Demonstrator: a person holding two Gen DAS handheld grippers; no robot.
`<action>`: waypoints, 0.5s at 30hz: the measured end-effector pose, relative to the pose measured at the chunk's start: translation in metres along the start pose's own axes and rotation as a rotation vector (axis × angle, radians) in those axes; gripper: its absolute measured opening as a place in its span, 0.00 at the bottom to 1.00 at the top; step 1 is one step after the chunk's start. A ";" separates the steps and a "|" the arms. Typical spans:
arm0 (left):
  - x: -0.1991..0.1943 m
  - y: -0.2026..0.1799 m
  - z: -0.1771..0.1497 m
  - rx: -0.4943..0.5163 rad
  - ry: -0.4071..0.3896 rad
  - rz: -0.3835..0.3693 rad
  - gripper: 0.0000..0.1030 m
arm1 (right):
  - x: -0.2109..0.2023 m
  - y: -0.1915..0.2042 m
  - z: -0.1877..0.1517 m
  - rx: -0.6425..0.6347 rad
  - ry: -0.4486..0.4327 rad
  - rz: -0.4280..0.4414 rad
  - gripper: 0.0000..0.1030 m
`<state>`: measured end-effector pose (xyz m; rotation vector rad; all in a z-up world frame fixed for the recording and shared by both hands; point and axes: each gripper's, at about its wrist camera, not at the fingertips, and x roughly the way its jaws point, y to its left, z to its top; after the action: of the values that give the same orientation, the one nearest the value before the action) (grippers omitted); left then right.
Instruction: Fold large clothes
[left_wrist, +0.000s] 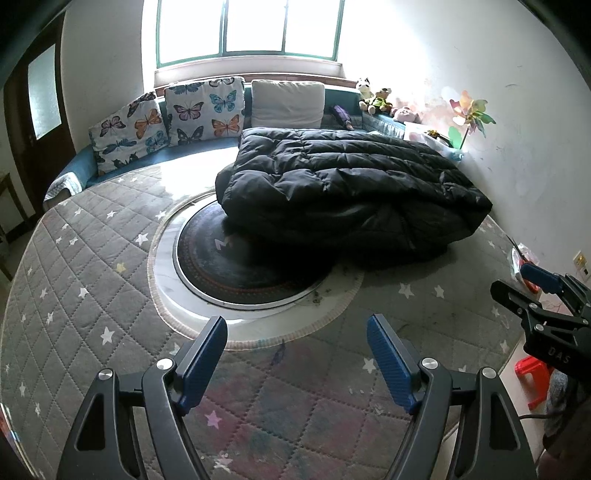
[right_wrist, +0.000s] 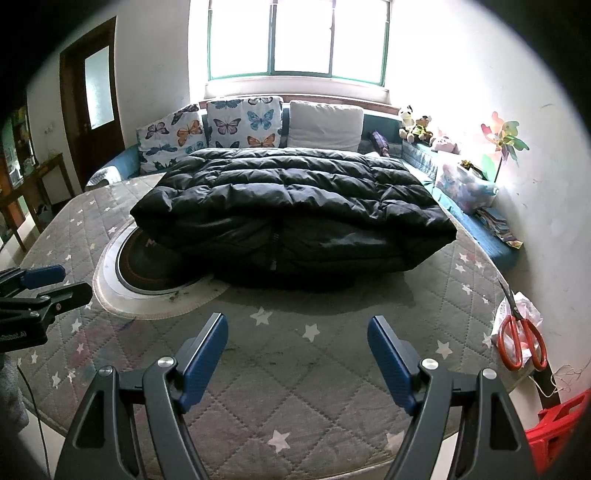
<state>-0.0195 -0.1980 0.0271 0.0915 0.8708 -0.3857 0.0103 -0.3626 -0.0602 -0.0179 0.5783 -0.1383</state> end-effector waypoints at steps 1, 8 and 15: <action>0.000 0.000 0.000 0.000 0.000 0.002 0.81 | -0.001 -0.001 0.000 0.001 -0.001 0.000 0.83; 0.000 -0.001 -0.001 0.003 0.001 0.005 0.81 | -0.002 0.001 0.001 -0.001 -0.001 0.005 0.83; 0.001 -0.001 -0.002 0.011 0.004 0.001 0.81 | -0.002 0.002 0.001 -0.001 -0.001 0.003 0.83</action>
<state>-0.0208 -0.1990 0.0245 0.1029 0.8730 -0.3892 0.0094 -0.3607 -0.0586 -0.0182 0.5776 -0.1355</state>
